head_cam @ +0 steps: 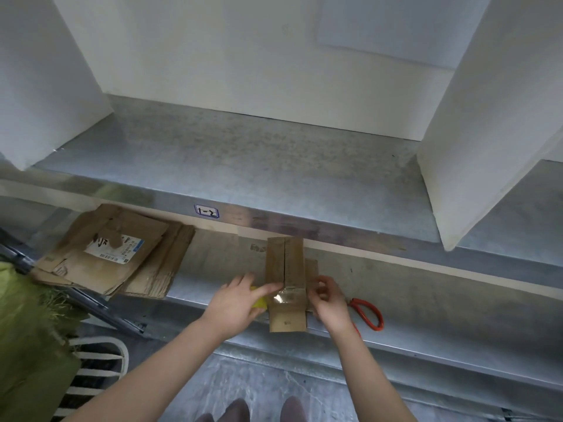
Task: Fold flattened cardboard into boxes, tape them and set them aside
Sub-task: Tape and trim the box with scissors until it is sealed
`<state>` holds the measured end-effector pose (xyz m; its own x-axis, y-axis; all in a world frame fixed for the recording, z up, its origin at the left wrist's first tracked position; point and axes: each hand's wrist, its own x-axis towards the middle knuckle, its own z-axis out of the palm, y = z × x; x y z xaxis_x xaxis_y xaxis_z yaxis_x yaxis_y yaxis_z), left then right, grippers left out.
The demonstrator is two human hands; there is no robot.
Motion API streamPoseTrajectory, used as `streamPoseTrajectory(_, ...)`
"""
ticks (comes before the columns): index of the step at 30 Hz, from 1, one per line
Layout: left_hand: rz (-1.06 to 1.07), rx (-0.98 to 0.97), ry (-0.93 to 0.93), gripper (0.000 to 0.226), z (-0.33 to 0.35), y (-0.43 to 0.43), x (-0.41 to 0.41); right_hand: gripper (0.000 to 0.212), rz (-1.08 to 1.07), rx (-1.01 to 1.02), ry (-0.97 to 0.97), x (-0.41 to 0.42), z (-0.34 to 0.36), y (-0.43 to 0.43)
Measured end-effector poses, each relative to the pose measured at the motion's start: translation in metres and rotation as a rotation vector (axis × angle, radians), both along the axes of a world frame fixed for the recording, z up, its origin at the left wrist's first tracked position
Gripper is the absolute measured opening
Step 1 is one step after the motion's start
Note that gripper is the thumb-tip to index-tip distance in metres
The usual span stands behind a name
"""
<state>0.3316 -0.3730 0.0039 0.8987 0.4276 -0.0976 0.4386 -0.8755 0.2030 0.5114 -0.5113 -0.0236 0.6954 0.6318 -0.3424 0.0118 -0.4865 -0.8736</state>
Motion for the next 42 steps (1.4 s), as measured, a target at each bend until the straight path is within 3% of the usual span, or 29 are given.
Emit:
streamPoseTrajectory(4,0.009,-0.009,0.040,0.059,0.002,0.003,0.003,0.018,-0.032,-0.013,-0.307,-0.013,0.003,-0.012)
streamPoseTrajectory(9,-0.006,-0.050,0.061,0.061,0.006,0.007,0.008,0.042,0.147,-0.075,-0.328,-0.032,0.002,-0.029)
streamPoseTrajectory(13,-0.021,-0.080,0.077,0.063,0.005,0.009,0.012,0.062,0.152,-0.057,-0.415,-0.026,0.016,-0.026)
streamPoseTrajectory(16,-0.026,-0.102,0.079,0.063,0.005,0.011,0.014,0.077,0.210,-0.034,-0.389,-0.025,0.021,-0.009)
streamPoseTrajectory(19,-0.017,-0.151,0.077,0.065,0.005,0.014,0.013,0.066,0.144,-0.042,-0.394,-0.029,0.011,0.001)
streamPoseTrajectory(26,0.196,-0.436,-0.041,0.084,-0.004,0.028,-0.009,0.066,0.029,0.025,-0.097,-0.022,0.001,0.005)
streamPoseTrajectory(34,0.119,-0.314,-0.004,0.065,0.006,0.047,-0.015,0.064,-0.082,0.095,0.069,-0.026,-0.001,0.012)
streamPoseTrajectory(42,0.031,-0.114,0.064,0.051,0.004,0.047,-0.002,0.064,-0.059,0.113,0.072,-0.027,-0.009,0.012)
